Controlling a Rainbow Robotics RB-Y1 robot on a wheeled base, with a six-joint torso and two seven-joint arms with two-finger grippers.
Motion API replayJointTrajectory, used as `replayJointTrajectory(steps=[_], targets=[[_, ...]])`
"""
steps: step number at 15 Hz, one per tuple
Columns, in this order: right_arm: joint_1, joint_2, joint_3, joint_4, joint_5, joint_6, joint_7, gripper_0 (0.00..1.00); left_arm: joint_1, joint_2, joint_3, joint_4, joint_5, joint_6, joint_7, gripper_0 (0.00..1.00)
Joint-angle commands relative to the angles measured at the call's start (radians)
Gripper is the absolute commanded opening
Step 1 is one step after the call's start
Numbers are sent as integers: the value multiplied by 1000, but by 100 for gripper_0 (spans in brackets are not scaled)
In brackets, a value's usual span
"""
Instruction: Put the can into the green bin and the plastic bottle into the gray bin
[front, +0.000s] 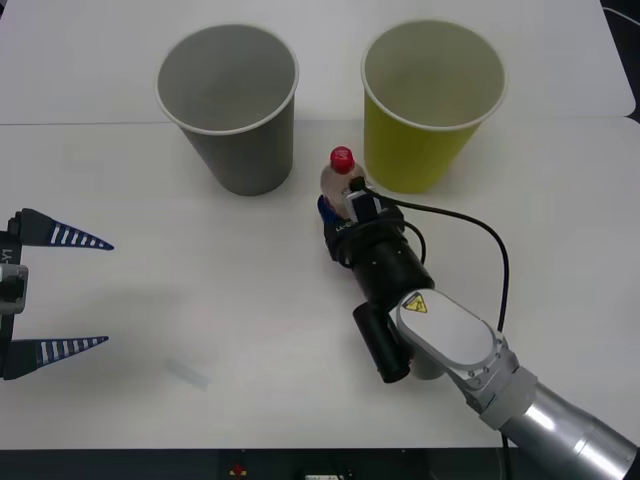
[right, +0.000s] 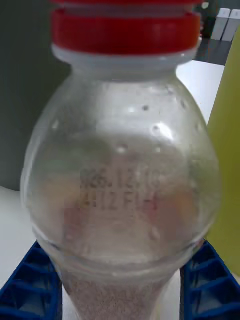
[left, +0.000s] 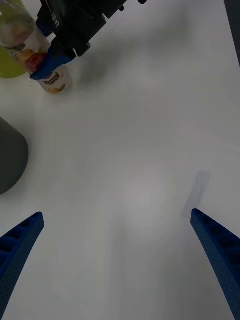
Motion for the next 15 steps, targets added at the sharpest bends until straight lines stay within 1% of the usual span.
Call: replayJointTrajectory(steps=[1, 5, 7, 8, 10, 12, 15], targets=[[0, 0, 1, 1, 0, 0, 1, 0, 0, 0, 0, 0, 0, 0, 0, 100], [3, -7, 3, -2, 12, -2, -2, 0, 0, 0, 0, 0, 0, 0, 0, 100], [21, -31, 9, -39, 14, -34, -9, 0, 0, 0, 0, 0, 0, 0, 0, 100], [37, -54, 9, -73, 6, -63, -13, 0, 0, 0, 0, 0, 0, 0, 0, 100], [86, -120, 9, -171, -46, -140, -16, 0, 0, 0, 0, 0, 0, 0, 0, 100], [121, -183, 9, -249, -80, -204, -18, 0, 0, 0, 0, 0, 0, 0, 0, 100], [156, -284, 0, -346, -161, -318, -24, 0, 0, 0, 0, 0, 0, 0, 0, 100]])
